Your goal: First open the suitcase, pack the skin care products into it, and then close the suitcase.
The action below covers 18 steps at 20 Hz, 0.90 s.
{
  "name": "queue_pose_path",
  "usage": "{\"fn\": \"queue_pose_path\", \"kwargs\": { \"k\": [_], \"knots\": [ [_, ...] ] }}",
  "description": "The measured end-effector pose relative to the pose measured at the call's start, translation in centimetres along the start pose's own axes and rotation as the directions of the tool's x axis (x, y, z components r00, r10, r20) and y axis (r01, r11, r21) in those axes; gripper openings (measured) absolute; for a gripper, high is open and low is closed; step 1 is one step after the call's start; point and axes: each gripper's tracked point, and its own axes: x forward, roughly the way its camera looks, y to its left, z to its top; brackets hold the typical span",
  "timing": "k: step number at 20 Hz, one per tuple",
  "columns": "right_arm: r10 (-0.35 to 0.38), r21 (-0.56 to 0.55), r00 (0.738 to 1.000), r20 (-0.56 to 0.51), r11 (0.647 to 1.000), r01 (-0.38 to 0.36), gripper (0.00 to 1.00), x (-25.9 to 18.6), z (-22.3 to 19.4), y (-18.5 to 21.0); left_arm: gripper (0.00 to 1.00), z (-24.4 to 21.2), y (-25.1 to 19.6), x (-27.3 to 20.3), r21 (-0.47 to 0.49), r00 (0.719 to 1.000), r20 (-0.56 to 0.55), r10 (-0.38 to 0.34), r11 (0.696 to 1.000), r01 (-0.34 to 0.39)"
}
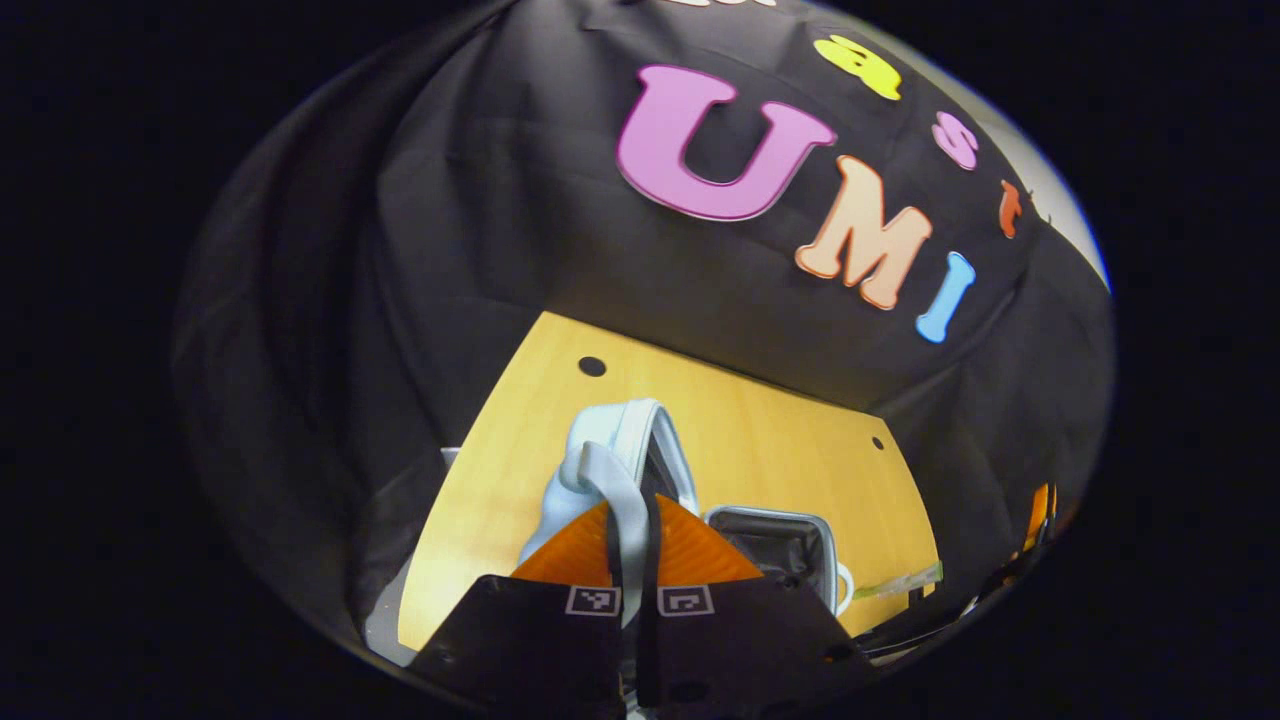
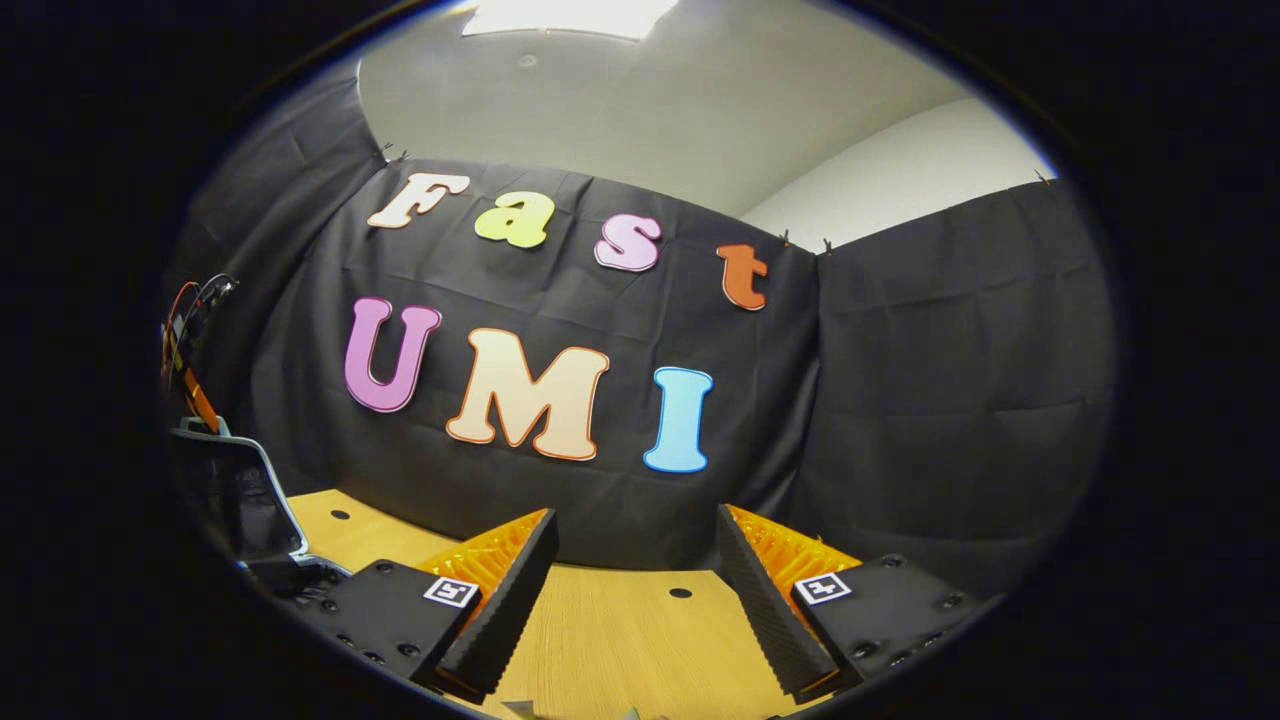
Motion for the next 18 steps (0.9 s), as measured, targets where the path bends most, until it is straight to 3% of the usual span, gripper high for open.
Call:
{"fn": "queue_pose_path", "kwargs": {
  "k": [4,13,18],
  "knots": [
    [0.051,-0.029,0.999,0.008,0.998,-0.05,0.98,0.0,0.5,2.5,0.0,-2.3,4.6,0.6,-0.116,0.997,-0.037,0.071,0.99,-0.075],
    [0.093,-0.014,0.995,-0.046,0.995,-0.094,1.0,0.6,-1.0,4.1,0.0,-9.8,12.0,1.7,-0.197,0.97,-0.15,0.189,0.956,-0.217],
    [0.09,-0.004,0.995,-0.041,0.996,-0.09,0.98,0.6,-0.4,3.7,0.0,-11.3,14.6,2.6,-0.179,0.946,-0.142,0.291,0.932,-0.314]
  ]
}}
